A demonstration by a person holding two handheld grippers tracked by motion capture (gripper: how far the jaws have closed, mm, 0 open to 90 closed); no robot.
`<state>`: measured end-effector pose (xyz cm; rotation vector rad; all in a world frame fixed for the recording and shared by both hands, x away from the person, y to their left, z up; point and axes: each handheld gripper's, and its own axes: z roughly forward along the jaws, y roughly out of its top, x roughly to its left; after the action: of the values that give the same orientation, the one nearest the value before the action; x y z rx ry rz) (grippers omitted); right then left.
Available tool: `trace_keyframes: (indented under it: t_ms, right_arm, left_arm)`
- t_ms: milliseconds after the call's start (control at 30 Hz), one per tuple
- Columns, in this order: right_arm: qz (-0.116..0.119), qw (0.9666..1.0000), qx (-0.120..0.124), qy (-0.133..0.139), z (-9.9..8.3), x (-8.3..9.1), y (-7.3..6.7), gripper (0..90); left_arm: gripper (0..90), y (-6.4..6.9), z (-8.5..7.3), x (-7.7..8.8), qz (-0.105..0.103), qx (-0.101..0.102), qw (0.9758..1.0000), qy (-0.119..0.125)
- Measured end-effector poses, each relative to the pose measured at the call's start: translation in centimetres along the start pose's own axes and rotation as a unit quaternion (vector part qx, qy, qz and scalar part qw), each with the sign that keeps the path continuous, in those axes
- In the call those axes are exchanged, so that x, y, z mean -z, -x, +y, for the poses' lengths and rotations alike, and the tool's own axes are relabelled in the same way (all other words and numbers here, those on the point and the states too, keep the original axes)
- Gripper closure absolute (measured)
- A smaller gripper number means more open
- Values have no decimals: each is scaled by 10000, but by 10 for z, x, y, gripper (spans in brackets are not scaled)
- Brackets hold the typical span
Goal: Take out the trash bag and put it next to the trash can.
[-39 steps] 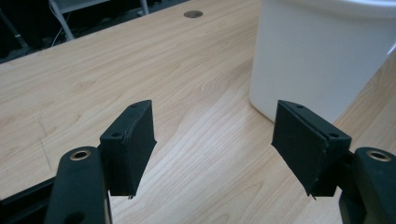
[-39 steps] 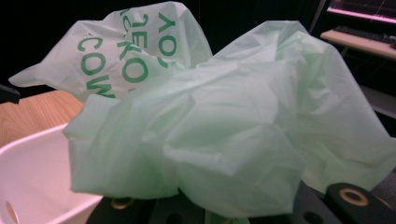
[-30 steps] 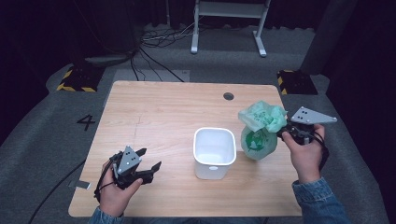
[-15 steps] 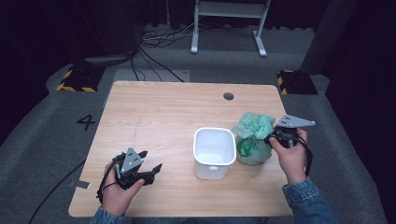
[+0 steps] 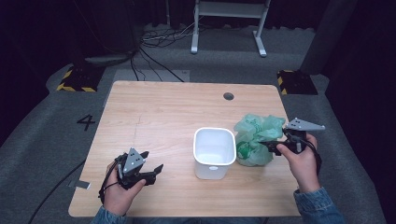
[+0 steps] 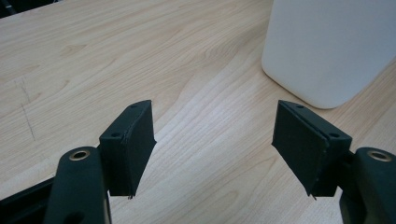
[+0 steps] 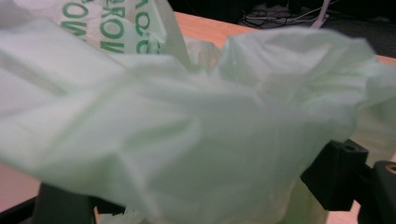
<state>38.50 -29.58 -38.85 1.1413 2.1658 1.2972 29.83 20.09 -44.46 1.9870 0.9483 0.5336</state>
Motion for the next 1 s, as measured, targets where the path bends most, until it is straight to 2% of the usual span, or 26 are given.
trace_keyframes:
  t_ms: [200, 333, 633, 1000]
  right_arm:
    - [79, 9999, -59, 56, -6, 24, -2, 193]
    - [56, 10000, 52, 28, -17, 36, -5, 173]
    - [26, 10000, 34, -8, -43, 47, 0, 157]
    - [-37, 9998, -26, -178, -73, 50, 10, 159]
  left_arm:
    - [293, 0, 0, -1, -15, 5, 10000, -19]
    - [292, -2, -1, 1, 23, 42, 10000, -17]
    - [293, -9, -10, 6, 122, 171, 9997, -82]
    - [292, -19, -26, 14, 298, 308, 9988, -231]
